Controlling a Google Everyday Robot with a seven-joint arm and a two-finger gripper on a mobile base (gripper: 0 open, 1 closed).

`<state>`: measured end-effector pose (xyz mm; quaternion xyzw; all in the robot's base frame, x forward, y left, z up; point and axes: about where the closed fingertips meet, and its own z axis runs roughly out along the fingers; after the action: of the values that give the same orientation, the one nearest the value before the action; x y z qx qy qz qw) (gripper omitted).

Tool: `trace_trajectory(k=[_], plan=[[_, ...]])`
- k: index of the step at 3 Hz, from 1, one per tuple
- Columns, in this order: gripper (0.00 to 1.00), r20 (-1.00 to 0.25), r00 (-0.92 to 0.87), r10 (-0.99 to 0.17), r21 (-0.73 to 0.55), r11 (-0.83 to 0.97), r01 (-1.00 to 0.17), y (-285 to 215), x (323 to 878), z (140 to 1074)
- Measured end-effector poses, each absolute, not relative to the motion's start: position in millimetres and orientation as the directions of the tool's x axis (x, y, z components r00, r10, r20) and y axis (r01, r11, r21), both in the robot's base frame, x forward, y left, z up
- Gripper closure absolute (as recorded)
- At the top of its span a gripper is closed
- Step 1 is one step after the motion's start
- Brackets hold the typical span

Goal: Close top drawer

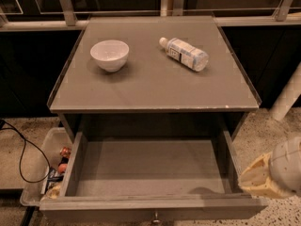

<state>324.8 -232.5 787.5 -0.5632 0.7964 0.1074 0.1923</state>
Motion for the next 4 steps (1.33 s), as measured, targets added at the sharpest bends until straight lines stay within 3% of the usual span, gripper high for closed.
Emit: trace_trajectory(k=[2, 4], plan=[[1.0, -0.526, -0.141, -0.838, -0.101, 0.226, -0.969, -200, 305, 730], [1.0, -0.478, -0.121, -0.87, -0.055, 0.168, -0.984, -192, 284, 664]])
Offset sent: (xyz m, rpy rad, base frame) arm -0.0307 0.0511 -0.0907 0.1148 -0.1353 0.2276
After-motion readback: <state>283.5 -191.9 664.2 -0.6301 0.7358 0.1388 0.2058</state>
